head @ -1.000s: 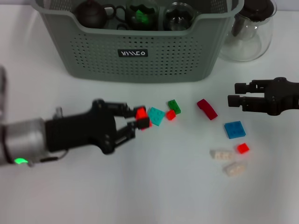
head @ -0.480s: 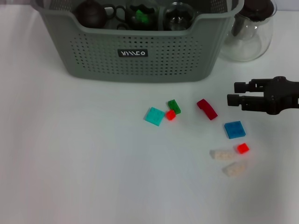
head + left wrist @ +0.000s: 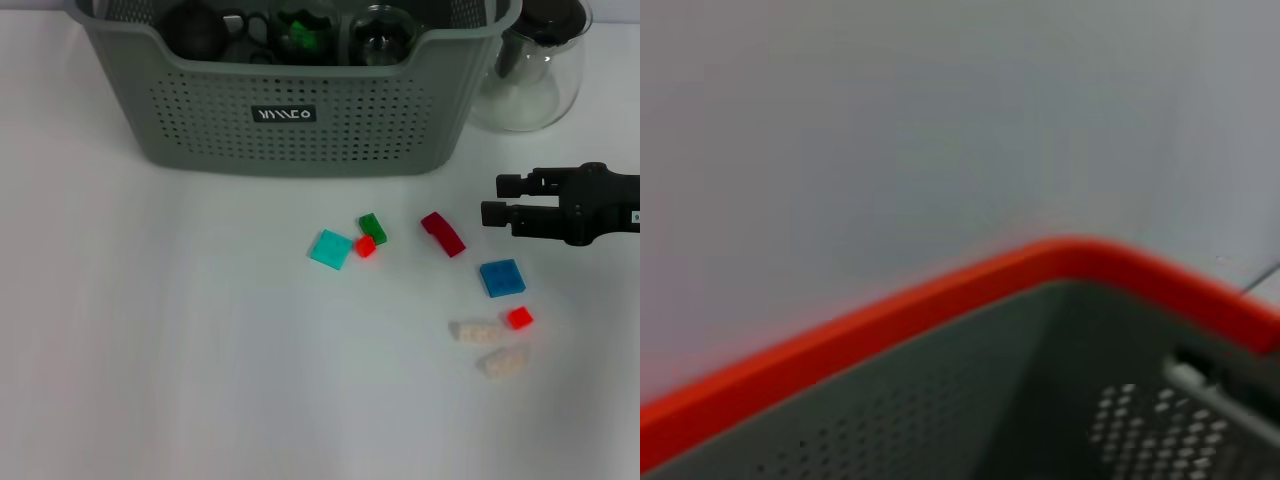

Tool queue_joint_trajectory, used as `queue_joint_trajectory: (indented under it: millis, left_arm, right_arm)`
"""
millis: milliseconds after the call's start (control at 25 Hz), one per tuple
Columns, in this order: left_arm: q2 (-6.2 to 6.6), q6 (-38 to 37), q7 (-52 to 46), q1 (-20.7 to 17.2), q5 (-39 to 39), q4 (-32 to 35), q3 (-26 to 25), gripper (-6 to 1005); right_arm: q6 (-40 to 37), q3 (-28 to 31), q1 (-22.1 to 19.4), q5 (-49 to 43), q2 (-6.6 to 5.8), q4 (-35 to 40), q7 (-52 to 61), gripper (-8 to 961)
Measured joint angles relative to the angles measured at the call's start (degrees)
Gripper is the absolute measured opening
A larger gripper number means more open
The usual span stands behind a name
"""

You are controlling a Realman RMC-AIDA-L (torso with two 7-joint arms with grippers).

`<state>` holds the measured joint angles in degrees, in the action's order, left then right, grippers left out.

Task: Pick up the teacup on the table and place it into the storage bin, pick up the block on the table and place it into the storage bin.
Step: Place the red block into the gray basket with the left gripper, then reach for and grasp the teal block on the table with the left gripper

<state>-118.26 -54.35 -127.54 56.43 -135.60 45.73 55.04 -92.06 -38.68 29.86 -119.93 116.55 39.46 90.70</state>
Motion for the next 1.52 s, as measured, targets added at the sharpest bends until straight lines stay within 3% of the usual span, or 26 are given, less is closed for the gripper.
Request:
queue_joint_trajectory:
  millis: [120,280,480,600,680,760,920,1040,1160,1320,1520]
  left_arm:
    - [-0.46,5.89,-0.53,2.24,-1.83,-5.49,1.05,201]
    - [-0.03,9.05,-1.14,4.81,-3.84,-11.26,1.03,202]
    - [-0.72,7.82,-1.21,3.11,-2.92,-7.09,0.60,302]
    - [-2.46,3.36,-0.79,-1.97,0.39,2.47,0.51,361]
    - [-4.65,-2.84,2.75,-9.93,8.47,15.16,0.17,401]
    - [-5.88,-8.89,7.72,-16.38,16.60,22.98,-0.88,450]
    - [-6.46,-27.88,20.41,-27.00,33.27,28.43,-7.70,565]
    - [-6.29,-41.94,30.40,-30.28,36.80,22.20,-17.75,597]
    - [-6.20,-49.19,43.66,-32.67,31.69,12.95,-24.80,599]
    - [-6.43,-47.69,58.72,-34.53,23.80,1.20,-26.12,601]
    - [-6.37,-34.58,79.32,-32.54,20.76,-18.74,-25.81,603]
  right_arm:
    - [0.11,0.01,-0.02,0.00,-0.01,-0.07,0.00,596]
    - [0.14,-0.10,-0.05,-0.01,0.00,-0.09,0.00,595]
    - [0.30,-0.12,-0.15,-0.04,-0.01,-0.09,0.00,595]
    - [0.36,-0.01,-0.22,0.03,-0.01,-0.09,0.00,595]
    - [0.50,0.03,-0.32,0.24,-0.02,-0.09,0.00,595]
    - [0.66,0.03,-0.25,0.29,-0.01,-0.09,0.00,595]
    - [1.02,0.02,0.01,0.30,-0.01,-0.09,0.04,595]
    - [1.09,0.01,0.31,0.22,0.00,-0.09,0.51,595]
    - [1.06,0.02,0.50,0.30,-0.21,-0.09,1.15,595]
    - [0.98,-0.01,1.04,0.24,-0.74,-0.08,3.65,595]
    - [0.95,-0.07,1.30,0.20,-0.88,-0.06,4.32,595]
